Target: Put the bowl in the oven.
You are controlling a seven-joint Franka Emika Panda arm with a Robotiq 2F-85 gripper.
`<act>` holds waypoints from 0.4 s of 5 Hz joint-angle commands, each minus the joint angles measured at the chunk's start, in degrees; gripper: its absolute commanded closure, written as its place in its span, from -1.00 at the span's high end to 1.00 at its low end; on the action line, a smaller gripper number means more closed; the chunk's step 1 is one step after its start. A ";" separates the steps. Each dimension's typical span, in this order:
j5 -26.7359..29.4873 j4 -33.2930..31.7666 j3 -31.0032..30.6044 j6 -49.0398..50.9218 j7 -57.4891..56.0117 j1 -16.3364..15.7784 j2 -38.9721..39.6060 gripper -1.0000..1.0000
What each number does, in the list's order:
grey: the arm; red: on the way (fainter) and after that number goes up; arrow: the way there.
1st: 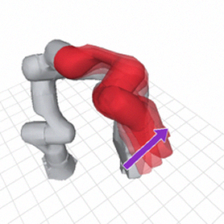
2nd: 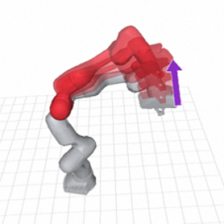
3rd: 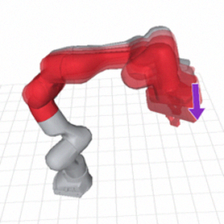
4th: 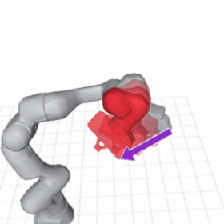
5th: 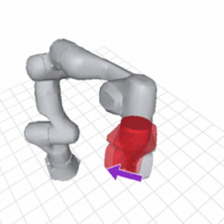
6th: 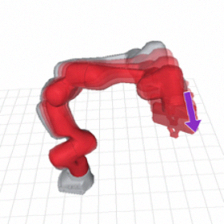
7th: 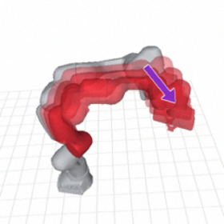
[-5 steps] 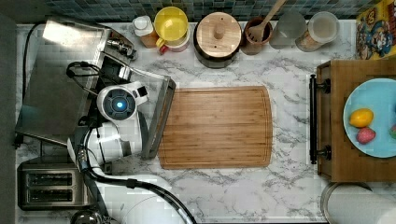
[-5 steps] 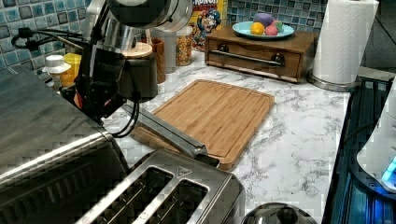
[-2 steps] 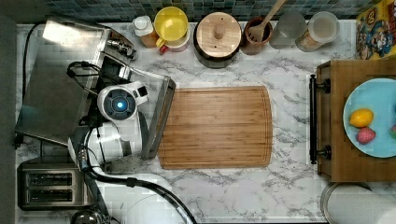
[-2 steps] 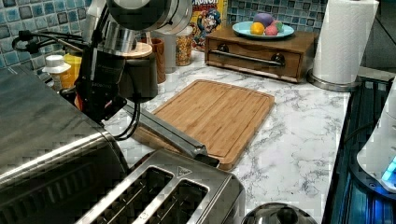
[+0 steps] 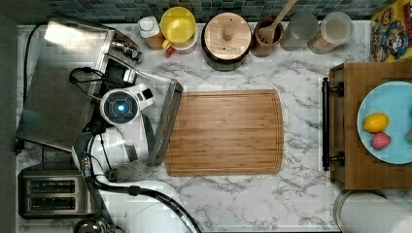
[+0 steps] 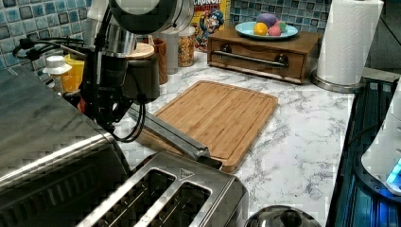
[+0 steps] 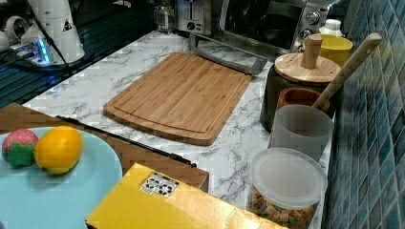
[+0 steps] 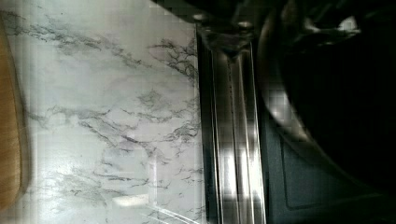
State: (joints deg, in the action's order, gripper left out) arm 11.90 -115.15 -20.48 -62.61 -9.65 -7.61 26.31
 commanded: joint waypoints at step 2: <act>16.97 -4.26 -7.02 -6.60 -4.26 8.00 -10.41 0.00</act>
State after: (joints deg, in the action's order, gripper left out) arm 24.61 -118.62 -24.51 -65.52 -9.66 -3.90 24.34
